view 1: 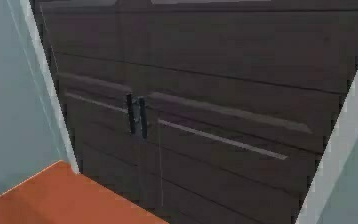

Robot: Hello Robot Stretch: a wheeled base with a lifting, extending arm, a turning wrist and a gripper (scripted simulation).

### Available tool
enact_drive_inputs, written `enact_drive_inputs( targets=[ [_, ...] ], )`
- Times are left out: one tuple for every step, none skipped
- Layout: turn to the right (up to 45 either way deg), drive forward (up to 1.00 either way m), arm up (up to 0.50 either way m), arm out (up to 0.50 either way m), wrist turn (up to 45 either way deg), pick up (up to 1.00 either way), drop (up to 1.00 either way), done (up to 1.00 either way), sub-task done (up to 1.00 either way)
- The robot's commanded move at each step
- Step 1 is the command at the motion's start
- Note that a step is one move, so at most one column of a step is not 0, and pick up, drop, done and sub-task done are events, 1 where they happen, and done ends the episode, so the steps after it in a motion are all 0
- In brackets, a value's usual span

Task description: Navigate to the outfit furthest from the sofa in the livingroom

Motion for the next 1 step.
enact_drive_inputs(
  targets=[
    [-45.0, 0.00, 0.00, 0.00, 0.0, 0.00, 0.00, 0.00, 0.00]
  ],
)
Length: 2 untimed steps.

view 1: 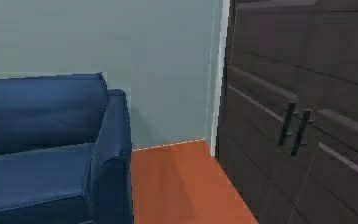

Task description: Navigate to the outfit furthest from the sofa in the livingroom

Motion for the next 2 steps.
enact_drive_inputs(
  targets=[
    [-15.0, 0.00, 0.00, 0.00, 0.0, 0.00, 0.00, 0.00, 0.00],
    [0.0, 0.15, 0.00, 0.00, 0.0, 0.00, 0.00, 0.00, 0.00]
  ],
)
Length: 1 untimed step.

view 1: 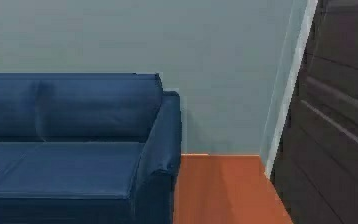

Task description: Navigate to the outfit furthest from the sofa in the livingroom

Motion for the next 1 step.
enact_drive_inputs(
  targets=[
    [-45.0, 0.00, 0.00, 0.00, 0.0, 0.00, 0.00, 0.00, 0.00]
  ],
)
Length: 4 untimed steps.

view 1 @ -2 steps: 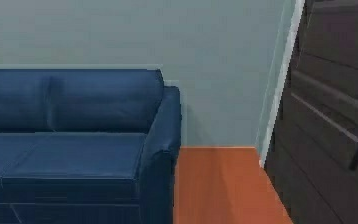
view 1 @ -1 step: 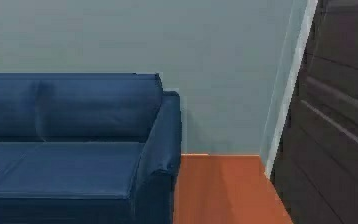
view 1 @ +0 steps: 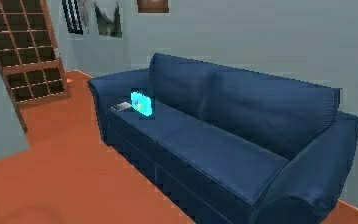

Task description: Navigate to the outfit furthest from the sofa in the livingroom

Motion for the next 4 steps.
enact_drive_inputs(
  targets=[
    [-27.0, 0.00, 0.00, 0.00, 0.0, 0.00, 0.00, 0.00, 0.00],
    [0.0, 0.90, 0.00, 0.00, 0.0, 0.00, 0.00, 0.00, 0.00],
    [-9.0, 0.00, 0.00, 0.00, 0.0, 0.00, 0.00, 0.00, 0.00],
    [0.0, 1.00, 0.00, 0.00, 0.0, 0.00, 0.00, 0.00, 0.00]
  ],
)
